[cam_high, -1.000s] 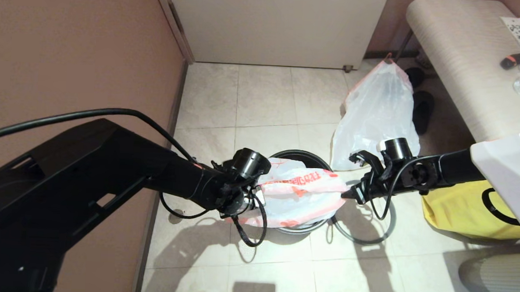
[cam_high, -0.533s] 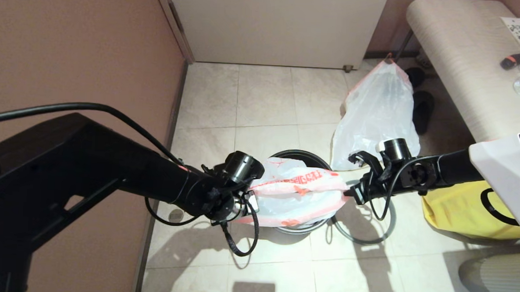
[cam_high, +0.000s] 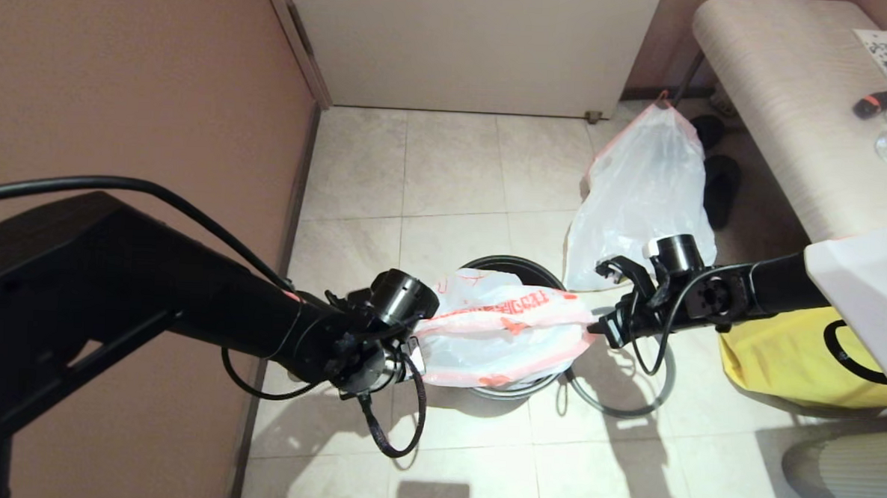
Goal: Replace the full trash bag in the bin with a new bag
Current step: Put the new garbage bag on the trash can
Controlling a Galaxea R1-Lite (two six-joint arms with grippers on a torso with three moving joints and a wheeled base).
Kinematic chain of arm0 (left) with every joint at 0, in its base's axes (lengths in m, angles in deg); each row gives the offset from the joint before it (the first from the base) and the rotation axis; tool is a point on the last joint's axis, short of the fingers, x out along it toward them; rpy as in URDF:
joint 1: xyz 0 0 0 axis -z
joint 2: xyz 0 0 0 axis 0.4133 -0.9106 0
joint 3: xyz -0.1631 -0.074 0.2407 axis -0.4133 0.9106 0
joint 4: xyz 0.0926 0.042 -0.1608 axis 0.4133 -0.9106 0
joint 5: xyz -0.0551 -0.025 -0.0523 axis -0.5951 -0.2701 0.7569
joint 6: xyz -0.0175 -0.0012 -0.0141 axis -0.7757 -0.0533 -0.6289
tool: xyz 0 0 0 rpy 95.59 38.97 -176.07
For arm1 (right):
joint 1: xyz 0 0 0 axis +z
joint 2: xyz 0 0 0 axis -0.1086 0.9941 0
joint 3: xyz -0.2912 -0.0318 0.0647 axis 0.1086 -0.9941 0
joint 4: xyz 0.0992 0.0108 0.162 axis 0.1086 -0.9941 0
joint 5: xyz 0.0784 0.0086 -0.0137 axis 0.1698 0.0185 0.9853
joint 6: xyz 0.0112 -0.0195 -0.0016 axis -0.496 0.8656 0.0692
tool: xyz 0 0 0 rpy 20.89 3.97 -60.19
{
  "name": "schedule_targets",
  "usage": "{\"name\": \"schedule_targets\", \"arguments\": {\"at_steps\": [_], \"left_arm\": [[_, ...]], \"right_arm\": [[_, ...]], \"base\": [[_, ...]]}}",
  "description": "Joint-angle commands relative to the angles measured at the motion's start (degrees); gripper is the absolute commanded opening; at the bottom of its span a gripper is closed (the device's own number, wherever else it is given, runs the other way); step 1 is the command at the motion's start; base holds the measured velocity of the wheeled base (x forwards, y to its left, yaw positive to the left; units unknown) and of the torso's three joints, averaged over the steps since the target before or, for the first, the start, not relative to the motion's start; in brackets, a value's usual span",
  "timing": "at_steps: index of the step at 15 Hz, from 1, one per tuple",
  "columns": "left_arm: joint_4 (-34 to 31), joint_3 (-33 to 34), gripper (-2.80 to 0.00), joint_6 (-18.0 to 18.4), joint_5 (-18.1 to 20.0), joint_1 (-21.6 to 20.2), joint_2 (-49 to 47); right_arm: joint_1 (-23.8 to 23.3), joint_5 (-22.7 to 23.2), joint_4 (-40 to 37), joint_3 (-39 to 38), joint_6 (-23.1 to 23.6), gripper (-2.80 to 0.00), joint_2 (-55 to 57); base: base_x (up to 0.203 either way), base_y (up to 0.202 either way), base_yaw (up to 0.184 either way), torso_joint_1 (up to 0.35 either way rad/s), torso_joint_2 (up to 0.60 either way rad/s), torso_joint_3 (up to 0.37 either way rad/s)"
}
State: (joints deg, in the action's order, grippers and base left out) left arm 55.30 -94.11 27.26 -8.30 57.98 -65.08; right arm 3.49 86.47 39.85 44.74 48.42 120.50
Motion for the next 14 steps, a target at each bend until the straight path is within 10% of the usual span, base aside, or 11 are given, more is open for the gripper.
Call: {"name": "schedule_targets", "arguments": {"at_steps": [1,10,11,14], "left_arm": [[0.11,0.3,0.0,-0.2,-0.26,-0.89,0.69],[6.78,-2.18,0.0,3.78,1.24,-5.01,-7.58],[6.99,-2.85,-2.8,3.84,1.24,-5.14,-9.04],[6.88,-5.09,-2.8,3.86,1.24,-5.18,-10.63]], "right_arm": [[0.3,0.12,-0.11,-0.05,0.12,-2.8,-0.07],[0.56,0.12,-0.02,-0.26,0.12,-2.8,-0.07],[0.47,0.12,-0.02,-0.18,0.12,-2.8,0.02],[0.38,0.12,0.06,-0.18,0.12,-2.8,0.02]], "base": [[0.0,0.0,0.0,0.0,0.0,0.0],[0.0,0.0,0.0,0.0,0.0,0.0],[0.0,0.0,0.0,0.0,0.0,0.0],[0.0,0.0,0.0,0.0,0.0,0.0]]}}
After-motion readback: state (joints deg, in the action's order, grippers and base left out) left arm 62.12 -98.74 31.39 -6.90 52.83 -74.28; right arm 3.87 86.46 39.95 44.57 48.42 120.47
